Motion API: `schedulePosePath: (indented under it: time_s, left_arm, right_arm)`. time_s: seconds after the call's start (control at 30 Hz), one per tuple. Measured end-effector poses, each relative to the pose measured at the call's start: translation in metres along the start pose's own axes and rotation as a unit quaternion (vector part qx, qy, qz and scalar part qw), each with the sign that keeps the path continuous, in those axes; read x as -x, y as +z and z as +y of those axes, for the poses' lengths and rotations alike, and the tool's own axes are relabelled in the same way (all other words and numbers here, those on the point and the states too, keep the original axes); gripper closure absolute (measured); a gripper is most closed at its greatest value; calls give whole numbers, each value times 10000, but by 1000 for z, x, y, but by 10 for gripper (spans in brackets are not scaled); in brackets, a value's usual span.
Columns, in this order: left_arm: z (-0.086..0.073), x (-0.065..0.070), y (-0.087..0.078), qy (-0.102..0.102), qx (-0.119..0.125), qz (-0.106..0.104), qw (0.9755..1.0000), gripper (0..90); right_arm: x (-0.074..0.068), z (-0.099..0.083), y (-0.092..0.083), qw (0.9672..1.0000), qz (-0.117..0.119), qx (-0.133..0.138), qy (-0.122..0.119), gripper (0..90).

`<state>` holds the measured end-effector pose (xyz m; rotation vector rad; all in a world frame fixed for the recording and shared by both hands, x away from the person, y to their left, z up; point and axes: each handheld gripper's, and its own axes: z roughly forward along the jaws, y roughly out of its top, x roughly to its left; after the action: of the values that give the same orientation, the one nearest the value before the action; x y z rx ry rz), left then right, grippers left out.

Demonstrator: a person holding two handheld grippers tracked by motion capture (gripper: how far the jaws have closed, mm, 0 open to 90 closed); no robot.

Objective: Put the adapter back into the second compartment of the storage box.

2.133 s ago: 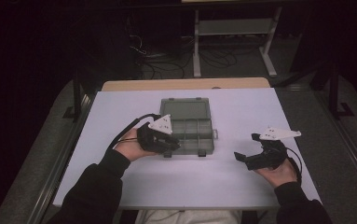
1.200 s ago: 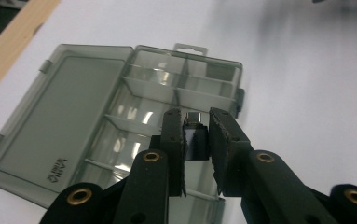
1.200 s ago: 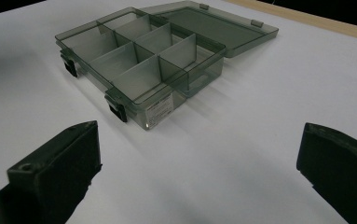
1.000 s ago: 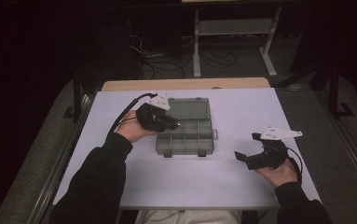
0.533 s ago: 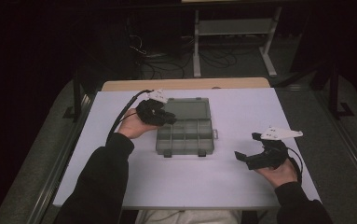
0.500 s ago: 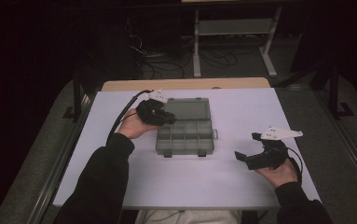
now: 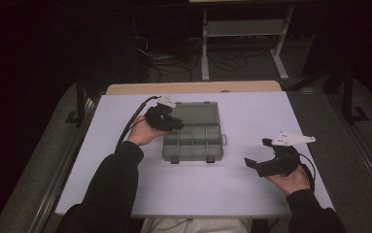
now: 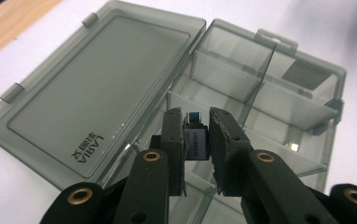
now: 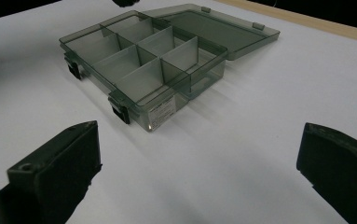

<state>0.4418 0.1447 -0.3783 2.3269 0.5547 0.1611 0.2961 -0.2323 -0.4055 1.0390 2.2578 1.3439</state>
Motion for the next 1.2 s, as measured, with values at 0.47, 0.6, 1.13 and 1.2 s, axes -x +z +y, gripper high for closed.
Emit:
schedulePosePath:
  time_s: [0.47,0.6,1.13,1.2]
  left_arm:
    - [2,5,26,56,-254,-87,9996,763]
    - [2,3,30,-23,-304,-132,9994,761]
    - [0,2,34,-29,-522,8,9986,664]
    - [0,3,32,-19,-491,26,9988,632]
  right_arm:
    - [0,-1,1,10000,40,-18,3,0]
    - [-1,-1,1,10000,44,-26,-9,0]
    - [-1,-1,1,10000,67,-29,-14,0]
    - [-1,-1,1,10000,66,-28,-7,0]
